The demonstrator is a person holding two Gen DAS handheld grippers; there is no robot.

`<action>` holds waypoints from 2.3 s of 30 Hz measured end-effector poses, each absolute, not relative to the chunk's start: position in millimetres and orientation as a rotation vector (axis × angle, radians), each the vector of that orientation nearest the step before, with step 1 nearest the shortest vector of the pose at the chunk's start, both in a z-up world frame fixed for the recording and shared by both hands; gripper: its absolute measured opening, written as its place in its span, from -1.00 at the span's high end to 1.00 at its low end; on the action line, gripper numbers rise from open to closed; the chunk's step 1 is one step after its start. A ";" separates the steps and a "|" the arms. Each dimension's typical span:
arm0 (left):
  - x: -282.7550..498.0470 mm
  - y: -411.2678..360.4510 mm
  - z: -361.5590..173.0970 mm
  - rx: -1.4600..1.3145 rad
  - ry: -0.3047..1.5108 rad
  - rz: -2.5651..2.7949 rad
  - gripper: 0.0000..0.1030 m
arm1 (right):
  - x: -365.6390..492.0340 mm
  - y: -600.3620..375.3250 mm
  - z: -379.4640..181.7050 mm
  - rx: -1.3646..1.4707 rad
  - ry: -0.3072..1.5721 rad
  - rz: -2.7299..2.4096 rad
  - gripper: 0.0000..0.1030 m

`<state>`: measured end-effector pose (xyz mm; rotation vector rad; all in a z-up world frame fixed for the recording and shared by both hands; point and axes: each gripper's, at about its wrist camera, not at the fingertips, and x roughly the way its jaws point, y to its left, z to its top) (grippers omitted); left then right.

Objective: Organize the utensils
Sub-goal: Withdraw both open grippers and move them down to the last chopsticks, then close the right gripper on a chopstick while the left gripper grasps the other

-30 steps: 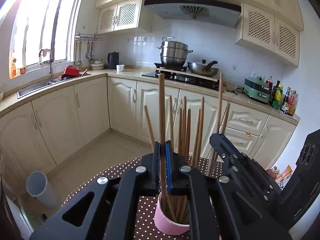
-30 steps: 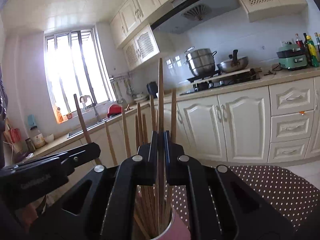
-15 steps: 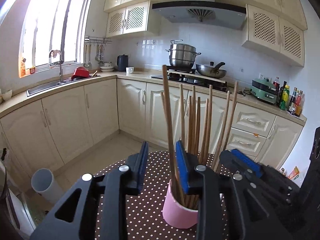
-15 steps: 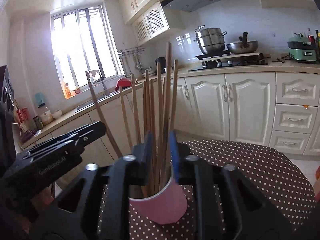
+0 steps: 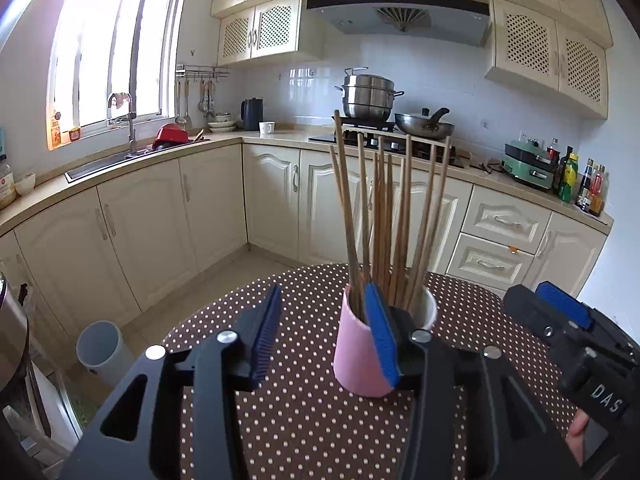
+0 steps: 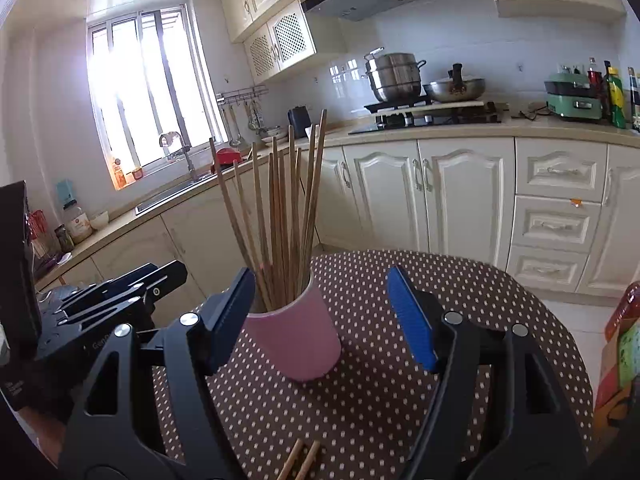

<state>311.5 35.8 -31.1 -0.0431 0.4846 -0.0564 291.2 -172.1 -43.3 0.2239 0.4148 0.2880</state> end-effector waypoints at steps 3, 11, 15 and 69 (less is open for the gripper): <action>296.1 32.6 -35.3 -0.032 0.492 -0.062 0.01 | 279.5 -175.3 -45.4 0.241 0.472 0.304 -0.36; 253.7 28.4 -63.2 0.004 0.565 -0.089 -0.10 | 258.8 -177.2 -72.6 0.232 0.694 0.279 -0.37; 240.3 29.9 -80.0 0.017 0.606 -0.093 -0.10 | 246.5 -171.5 -90.6 0.172 0.772 0.245 -0.37; 248.8 -25.0 -162.1 0.055 0.908 -0.124 0.25 | 247.1 -192.8 -161.1 0.339 1.012 0.405 0.88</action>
